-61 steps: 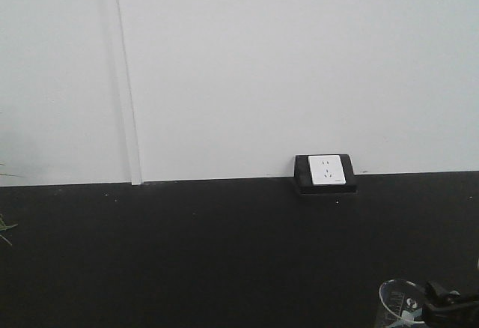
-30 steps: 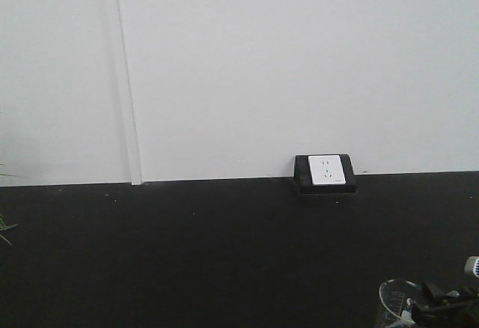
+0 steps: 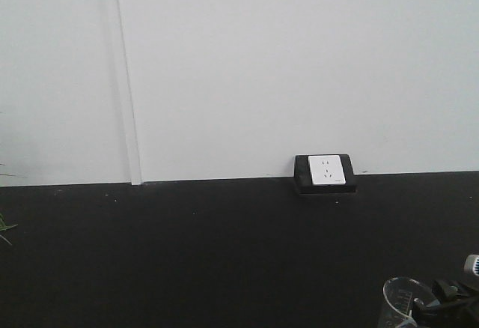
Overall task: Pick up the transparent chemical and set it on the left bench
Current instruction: 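Close the right gripper on the pipette and lift it out of the beaker, then drive the base to the bench with the white bins, holding the pipette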
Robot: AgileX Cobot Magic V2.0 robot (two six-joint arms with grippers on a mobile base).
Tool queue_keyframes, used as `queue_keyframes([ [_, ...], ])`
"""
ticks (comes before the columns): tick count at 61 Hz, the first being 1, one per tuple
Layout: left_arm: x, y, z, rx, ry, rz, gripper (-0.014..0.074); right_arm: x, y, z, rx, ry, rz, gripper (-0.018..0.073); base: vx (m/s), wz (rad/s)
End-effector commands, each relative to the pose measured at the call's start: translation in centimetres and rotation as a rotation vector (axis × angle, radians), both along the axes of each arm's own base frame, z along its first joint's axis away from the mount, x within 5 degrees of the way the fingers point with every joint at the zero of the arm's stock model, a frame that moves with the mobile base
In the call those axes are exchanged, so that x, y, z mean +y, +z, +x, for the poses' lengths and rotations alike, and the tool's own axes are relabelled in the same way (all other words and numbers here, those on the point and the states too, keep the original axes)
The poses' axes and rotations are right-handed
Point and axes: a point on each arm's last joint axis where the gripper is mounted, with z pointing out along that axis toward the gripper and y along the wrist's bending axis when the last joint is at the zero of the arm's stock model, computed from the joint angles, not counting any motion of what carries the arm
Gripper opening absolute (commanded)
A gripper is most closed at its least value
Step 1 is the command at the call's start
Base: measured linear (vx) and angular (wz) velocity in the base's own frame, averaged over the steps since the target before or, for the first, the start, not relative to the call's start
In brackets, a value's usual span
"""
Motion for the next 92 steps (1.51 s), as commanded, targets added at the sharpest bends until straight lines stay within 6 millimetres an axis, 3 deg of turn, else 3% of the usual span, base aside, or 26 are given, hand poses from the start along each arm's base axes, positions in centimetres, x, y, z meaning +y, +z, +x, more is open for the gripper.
queue_keyframes([
  [1,0.0,0.3,-0.1,-0.081,-0.001,-0.014,-0.0003,0.0,3.3,0.4,-0.187,0.015,-0.043,0.0081,0.00,0.00],
  [19,0.0,0.3,-0.1,-0.081,-0.001,-0.014,-0.0003,0.5,6.9,-1.6,-0.279,0.074,-0.088,-0.0011,0.00,0.00],
  [24,0.0,0.3,-0.1,-0.081,-0.001,-0.014,-0.0003,1.0,8.4,-3.2,-0.280,0.138,-0.137,-0.0008,0.00,0.00],
  [33,0.0,0.3,-0.1,-0.081,-0.001,-0.014,-0.0003,2.1,10.5,-7.7,-0.361,0.234,-0.162,-0.0008,0.00,0.00],
  [41,0.0,0.3,-0.1,-0.081,-0.001,-0.014,-0.0003,2.5,10.3,-11.5,-0.375,0.269,-0.160,-0.0007,0.00,0.00],
  [50,0.0,0.3,-0.1,-0.081,-0.001,-0.014,-0.0003,2.5,9.5,-13.9,-0.366,0.256,-0.193,-0.0007,0.00,0.00],
  [62,0.0,0.3,-0.1,-0.081,-0.001,-0.014,-0.0003,2.4,8.9,-15.1,-0.380,0.246,-0.181,-0.0007,0.00,0.00],
  [92,0.0,0.3,-0.1,-0.081,-0.001,-0.014,-0.0003,2.3,8.1,-15.2,-0.344,0.233,-0.188,-0.0007,0.00,0.00],
])
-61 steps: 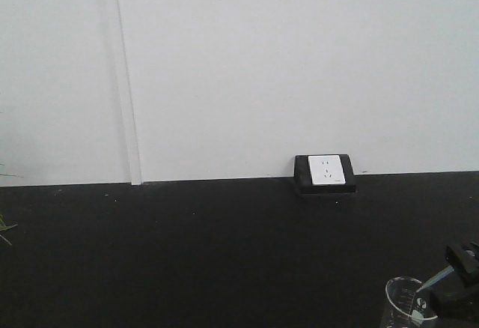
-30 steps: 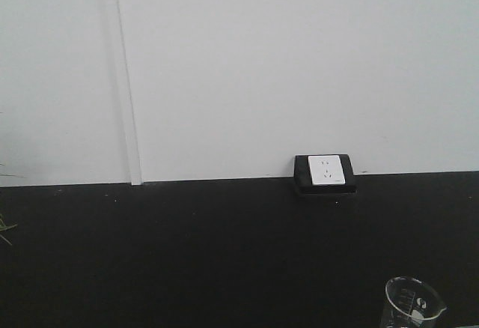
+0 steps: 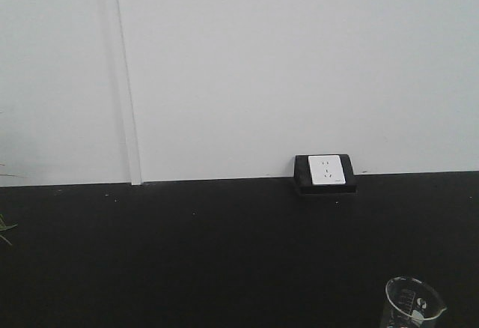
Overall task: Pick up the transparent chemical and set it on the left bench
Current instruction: 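Drive the base to the bench with the white bins, holding the pipette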
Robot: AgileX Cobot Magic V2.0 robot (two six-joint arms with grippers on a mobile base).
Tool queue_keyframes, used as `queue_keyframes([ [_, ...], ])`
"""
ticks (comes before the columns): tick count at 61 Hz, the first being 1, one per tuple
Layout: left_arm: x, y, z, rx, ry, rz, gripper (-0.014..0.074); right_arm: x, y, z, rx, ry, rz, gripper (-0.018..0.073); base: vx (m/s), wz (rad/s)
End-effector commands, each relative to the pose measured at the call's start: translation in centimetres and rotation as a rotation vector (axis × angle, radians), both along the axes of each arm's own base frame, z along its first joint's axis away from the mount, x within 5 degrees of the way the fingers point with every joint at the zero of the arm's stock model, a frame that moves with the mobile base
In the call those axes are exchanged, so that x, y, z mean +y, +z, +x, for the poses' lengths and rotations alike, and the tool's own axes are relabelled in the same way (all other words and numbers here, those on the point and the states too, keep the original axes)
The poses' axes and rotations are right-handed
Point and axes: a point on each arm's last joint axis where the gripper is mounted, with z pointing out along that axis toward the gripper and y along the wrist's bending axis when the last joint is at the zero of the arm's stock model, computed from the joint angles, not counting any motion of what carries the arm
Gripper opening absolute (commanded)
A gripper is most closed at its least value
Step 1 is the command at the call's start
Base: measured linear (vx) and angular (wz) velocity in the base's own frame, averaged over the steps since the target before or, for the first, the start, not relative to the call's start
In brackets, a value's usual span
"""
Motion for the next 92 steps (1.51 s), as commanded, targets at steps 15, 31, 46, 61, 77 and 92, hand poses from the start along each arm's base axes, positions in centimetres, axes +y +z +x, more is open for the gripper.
queue_keyframes([
  [15,0.02,0.27,-0.15,-0.081,-0.001,-0.014,-0.0003,0.25,1.24,0.13,-0.056,0.029,0.013,-0.0007,-0.01,0.01],
  [31,0.02,0.27,-0.15,-0.081,-0.001,-0.014,-0.0003,0.25,1.24,0.13,-0.056,0.029,0.013,-0.0007,-0.07,0.00],
  [46,0.02,0.27,-0.15,-0.081,-0.001,-0.014,-0.0003,0.25,1.24,0.13,-0.056,0.029,0.013,-0.0007,-0.23,-0.01],
  [61,0.02,0.27,-0.15,-0.081,-0.001,-0.014,-0.0003,0.25,1.24,0.13,-0.056,0.029,0.013,-0.0007,-0.33,0.10],
  [77,0.02,0.27,-0.15,-0.081,-0.001,-0.014,-0.0003,0.25,1.24,0.13,-0.056,0.029,0.013,-0.0007,-0.39,0.05],
  [92,0.02,0.27,-0.15,-0.081,-0.001,-0.014,-0.0003,0.25,1.24,0.13,-0.056,0.029,0.013,-0.0007,-0.40,0.04],
])
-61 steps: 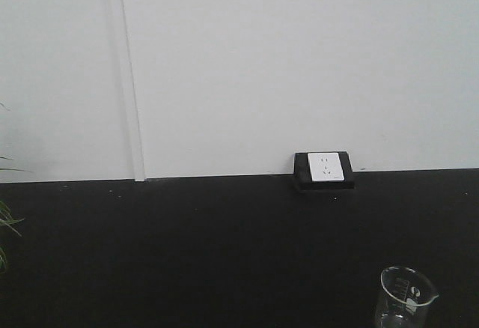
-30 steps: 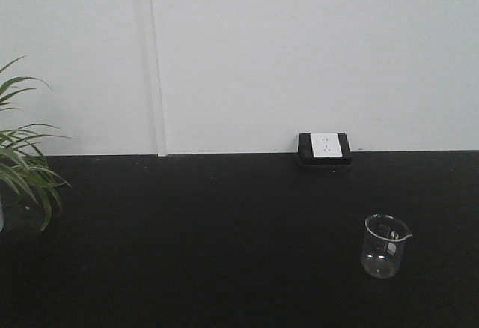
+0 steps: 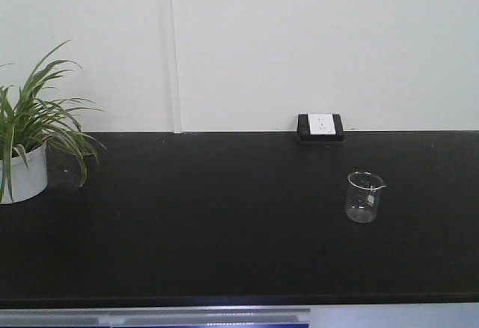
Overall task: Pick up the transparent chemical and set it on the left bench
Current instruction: 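Drive the base to the bench with the white bins, holding the pipette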
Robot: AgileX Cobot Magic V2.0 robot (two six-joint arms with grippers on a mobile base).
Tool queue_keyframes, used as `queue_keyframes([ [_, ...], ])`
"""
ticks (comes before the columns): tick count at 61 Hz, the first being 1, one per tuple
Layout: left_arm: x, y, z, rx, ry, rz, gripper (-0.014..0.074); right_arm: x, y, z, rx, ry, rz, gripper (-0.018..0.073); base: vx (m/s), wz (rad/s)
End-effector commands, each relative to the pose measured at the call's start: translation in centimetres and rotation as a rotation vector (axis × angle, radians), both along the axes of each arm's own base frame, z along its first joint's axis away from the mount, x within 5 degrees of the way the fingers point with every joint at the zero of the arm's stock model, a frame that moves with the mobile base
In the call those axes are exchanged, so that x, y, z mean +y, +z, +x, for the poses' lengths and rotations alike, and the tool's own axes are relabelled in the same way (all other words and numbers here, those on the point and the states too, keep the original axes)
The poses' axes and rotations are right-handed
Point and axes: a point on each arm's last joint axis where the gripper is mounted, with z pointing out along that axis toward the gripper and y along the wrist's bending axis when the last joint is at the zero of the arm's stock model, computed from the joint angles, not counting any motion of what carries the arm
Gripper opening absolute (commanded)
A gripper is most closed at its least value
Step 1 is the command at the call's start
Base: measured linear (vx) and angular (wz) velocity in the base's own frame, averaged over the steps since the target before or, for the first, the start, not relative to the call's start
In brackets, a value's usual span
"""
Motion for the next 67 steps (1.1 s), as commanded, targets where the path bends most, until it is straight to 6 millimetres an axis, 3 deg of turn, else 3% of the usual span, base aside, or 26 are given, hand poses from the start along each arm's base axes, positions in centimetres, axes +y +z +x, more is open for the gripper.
queue_keyframes([
  [1,0.02,0.27,-0.15,-0.081,-0.001,-0.014,-0.0003,0.26,1.24,0.13,-0.057,0.030,0.013,-0.0007,-0.39,0.05],
  [35,0.02,0.27,-0.15,-0.081,-0.001,-0.014,-0.0003,0.27,1.23,0.13,-0.056,0.032,0.006,-0.0007,-0.34,0.23],
  [67,0.02,0.27,-0.15,-0.081,-0.001,-0.014,-0.0003,0.27,1.23,0.13,-0.056,0.032,0.006,-0.0007,-0.21,0.78],
])
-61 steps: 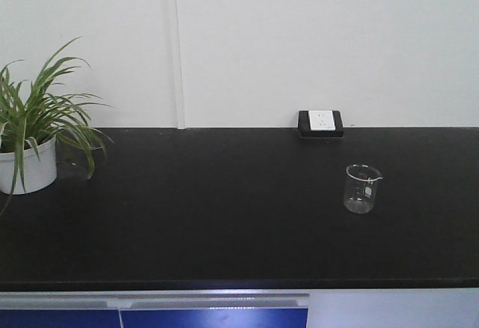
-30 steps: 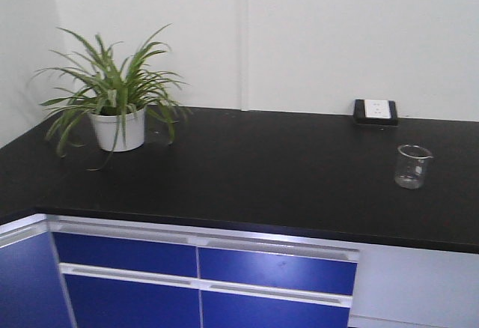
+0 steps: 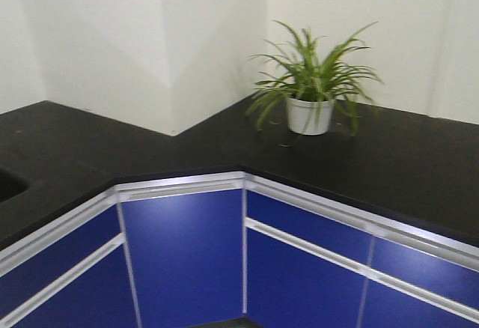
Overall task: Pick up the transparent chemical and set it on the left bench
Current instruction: 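Drive the base to the bench with the white bins, holding the pipette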
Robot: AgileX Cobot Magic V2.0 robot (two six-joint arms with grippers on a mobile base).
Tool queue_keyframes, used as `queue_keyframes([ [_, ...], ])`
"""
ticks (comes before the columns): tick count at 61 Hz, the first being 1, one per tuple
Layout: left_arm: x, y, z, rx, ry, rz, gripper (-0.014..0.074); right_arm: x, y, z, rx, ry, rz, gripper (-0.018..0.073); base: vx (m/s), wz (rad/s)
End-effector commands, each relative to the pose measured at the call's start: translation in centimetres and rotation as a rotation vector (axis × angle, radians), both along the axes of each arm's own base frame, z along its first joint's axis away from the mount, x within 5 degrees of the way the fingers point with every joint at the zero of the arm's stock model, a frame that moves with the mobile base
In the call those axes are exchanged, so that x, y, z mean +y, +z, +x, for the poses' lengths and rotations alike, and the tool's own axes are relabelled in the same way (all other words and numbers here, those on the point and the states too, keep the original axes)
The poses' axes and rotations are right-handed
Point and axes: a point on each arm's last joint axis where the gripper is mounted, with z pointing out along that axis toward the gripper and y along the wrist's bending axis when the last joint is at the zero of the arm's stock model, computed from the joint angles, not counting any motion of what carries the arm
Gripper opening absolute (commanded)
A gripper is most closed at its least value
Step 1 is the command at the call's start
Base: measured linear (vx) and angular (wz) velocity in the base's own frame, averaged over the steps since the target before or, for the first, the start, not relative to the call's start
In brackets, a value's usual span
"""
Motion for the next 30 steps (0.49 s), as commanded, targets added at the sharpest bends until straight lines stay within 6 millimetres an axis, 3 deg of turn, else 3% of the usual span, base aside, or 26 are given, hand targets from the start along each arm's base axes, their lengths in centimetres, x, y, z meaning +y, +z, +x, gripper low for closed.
queue_keyframes([
  [1,0.02,0.27,-0.15,-0.081,-0.001,-0.014,-0.0003,0.26,1.24,0.13,-0.056,0.031,0.009,-0.0007,-0.16,0.90],
  [30,0.02,0.27,-0.15,-0.081,-0.001,-0.014,-0.0003,0.26,1.24,0.13,-0.056,0.031,0.009,-0.0007,-0.06,0.90],
])
